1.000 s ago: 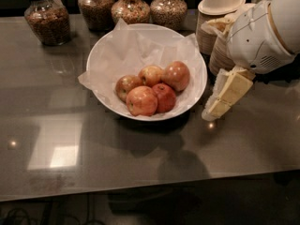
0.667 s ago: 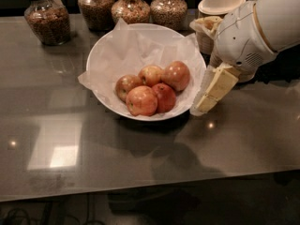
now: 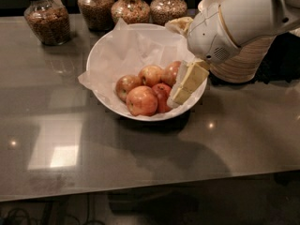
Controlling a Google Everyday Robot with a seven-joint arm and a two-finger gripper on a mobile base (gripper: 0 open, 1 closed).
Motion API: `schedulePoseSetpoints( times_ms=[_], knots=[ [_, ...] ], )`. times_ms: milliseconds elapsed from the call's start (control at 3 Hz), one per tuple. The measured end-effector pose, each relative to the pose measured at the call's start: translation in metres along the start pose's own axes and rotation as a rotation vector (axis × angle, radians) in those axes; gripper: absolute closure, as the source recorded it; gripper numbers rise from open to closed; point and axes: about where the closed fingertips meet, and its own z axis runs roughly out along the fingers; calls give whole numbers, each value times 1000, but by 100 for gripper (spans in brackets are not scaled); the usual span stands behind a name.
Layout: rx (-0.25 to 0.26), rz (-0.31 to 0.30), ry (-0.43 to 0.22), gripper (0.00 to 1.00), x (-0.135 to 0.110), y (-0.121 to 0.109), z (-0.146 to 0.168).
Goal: Pick apple from white bowl
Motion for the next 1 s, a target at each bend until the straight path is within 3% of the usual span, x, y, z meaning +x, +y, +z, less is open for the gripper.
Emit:
schedulePoseSetpoints(
  times_ms=[667, 1000],
  knots=[
    [-68, 25, -16, 11, -2, 3, 18],
    [-103, 14, -26, 10, -5, 7, 24]
  ],
)
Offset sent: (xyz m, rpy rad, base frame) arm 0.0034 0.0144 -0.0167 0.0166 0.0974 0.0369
